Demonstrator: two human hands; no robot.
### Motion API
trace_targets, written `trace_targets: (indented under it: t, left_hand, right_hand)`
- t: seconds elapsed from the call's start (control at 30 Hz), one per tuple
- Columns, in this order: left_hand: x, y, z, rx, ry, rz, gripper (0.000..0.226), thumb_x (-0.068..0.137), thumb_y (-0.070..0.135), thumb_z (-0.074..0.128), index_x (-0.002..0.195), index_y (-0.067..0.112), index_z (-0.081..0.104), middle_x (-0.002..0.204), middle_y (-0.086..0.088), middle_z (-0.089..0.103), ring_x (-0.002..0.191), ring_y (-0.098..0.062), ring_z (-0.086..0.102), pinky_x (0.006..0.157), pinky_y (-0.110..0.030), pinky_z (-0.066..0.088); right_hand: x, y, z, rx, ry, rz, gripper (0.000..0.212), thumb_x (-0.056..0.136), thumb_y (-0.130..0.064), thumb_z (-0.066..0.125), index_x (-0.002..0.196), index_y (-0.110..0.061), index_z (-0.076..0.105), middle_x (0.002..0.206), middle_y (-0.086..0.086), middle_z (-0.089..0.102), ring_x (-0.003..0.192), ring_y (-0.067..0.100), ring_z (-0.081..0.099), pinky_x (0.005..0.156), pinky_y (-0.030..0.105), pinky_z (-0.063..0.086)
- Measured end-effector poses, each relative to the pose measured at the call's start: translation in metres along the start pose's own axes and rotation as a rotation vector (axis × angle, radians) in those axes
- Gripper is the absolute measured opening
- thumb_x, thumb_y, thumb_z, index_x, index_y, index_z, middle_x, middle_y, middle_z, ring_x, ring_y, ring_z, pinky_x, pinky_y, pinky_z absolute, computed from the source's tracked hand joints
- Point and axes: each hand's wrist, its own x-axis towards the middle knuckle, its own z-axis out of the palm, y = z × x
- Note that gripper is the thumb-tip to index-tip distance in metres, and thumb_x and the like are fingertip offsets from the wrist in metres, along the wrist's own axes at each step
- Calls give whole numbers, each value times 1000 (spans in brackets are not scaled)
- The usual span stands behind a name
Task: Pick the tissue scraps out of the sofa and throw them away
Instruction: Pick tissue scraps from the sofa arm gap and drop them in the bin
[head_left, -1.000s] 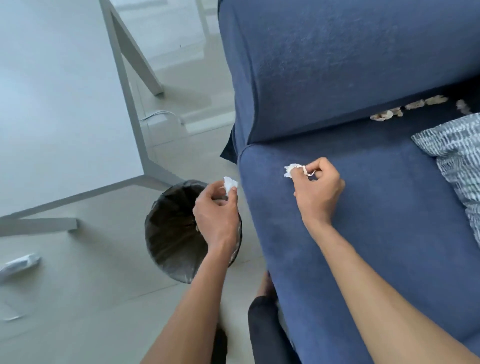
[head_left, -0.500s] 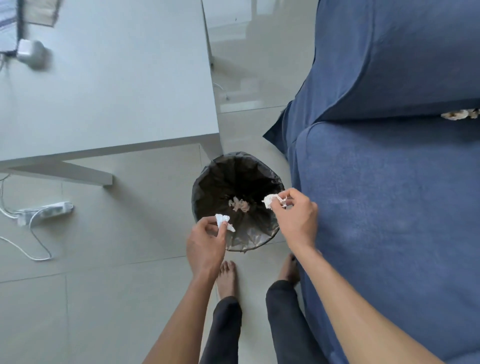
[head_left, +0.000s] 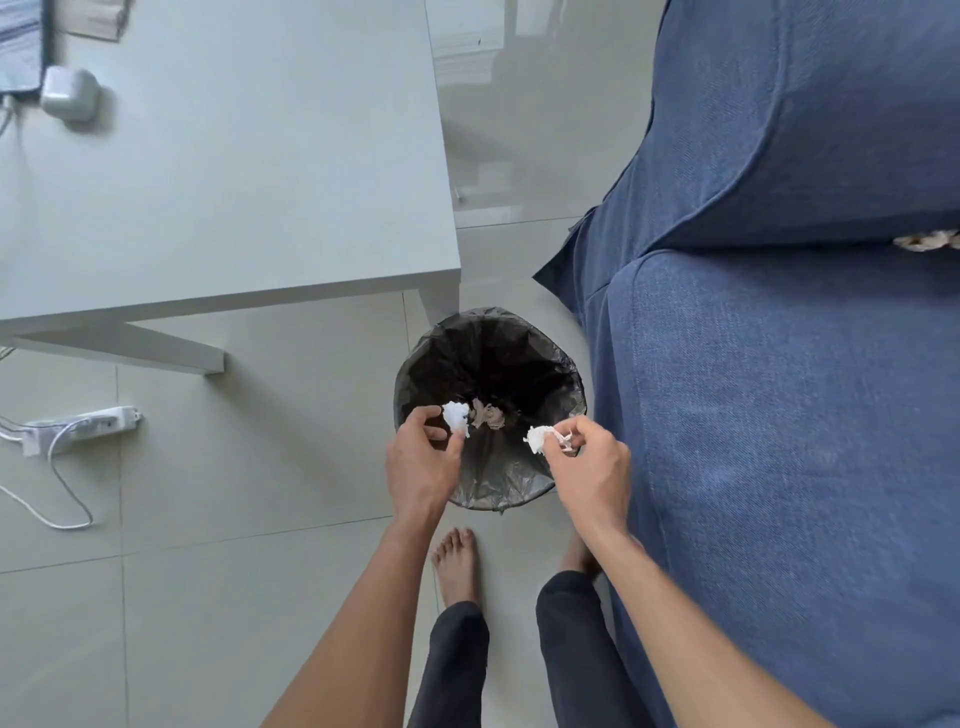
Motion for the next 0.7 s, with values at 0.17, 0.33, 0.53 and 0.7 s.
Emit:
trace_targets:
  t: [0.17,0.33,0.53,0.7]
  left_hand:
    - [5,-10,-6,88,-62,-19,44,94,22,69,137,17,59,114,-3,73,105,-24,68,97,-39,52]
    - [5,-22,-9,136,-69,-1,38,96,20,66,133,17,61,112,-2,73,97,-20,63,90,-31,47]
    - [3,-27,-13,189,-90,9,34,96,22,65,130,19,62,115,-1,70,98,-20,62,89,-31,45]
    - [1,-26,-14,240,-115,45,33,95,22,65,128,19,63,120,-3,68,111,-23,64,93,-33,47]
  right_hand:
    - [-1,4,4,-41,-42,33,7,89,-29,70,86,-23,70,76,-6,67,72,22,63,59,29,42]
    - [-4,8,11,-67,-71,72,5,90,-30,70,89,-24,70,81,-4,71,75,22,63,60,28,39]
    - [3,0,17,-69,-94,41,4,89,-26,69,93,-25,70,90,-2,71,84,25,66,69,37,54]
    - [10,-2,22,-87,-113,20,20,91,-23,68,111,-23,68,108,-1,69,101,22,64,74,29,41]
